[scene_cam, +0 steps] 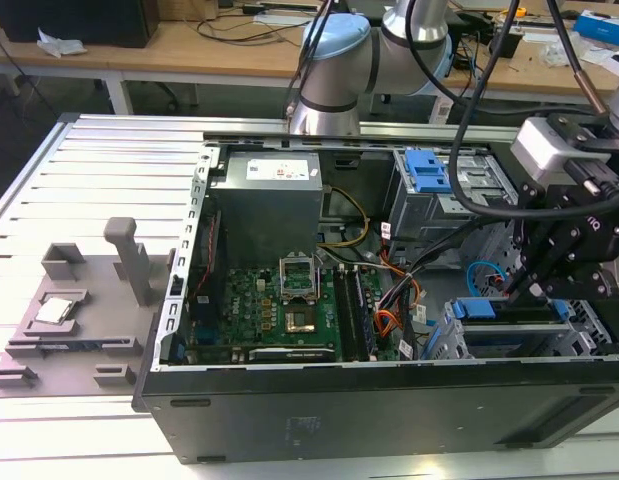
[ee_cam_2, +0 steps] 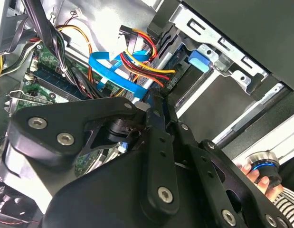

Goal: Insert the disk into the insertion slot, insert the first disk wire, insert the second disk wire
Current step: 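Insert the second disk wire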

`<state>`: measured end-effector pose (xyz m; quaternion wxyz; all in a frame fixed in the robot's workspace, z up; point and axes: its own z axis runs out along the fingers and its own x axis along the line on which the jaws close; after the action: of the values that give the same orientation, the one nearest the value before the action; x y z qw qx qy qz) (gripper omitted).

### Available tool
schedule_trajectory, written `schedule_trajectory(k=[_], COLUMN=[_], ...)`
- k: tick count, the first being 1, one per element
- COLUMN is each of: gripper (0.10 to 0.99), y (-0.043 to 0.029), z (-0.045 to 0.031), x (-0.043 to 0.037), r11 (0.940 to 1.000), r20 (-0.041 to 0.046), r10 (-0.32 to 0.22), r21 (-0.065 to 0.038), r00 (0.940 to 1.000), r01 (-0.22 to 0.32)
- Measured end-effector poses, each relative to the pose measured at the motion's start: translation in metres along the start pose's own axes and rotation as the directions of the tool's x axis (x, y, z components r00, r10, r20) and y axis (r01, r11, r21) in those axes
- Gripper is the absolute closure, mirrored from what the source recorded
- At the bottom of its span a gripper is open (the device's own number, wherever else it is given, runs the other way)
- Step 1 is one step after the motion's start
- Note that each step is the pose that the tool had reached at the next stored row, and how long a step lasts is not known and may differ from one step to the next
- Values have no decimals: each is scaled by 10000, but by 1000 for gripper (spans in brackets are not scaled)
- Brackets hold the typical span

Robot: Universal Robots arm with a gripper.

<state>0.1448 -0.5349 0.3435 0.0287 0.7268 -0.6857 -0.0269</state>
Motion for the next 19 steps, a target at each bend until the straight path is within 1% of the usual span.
schedule_trajectory(k=[4,11,13,16,17,18,19], gripper=[922,922,922,922,906,843,843], y=[-3,-5,-6,-7,-8,-8,-6], z=[28,50,73,77,83,80,63], x=[0,10,12,12,11,11,11], r11=[10000,10000,10000,10000,10000,10000,10000], r20=[0,1,-6,-2,9,7,9], r10=[-1,-1,0,-1,-3,-3,-2], r21=[0,0,0,1,3,0,1], r00=[10000,10000,10000,10000,10000,10000,10000], r01=[1,1,0,1,3,3,2])
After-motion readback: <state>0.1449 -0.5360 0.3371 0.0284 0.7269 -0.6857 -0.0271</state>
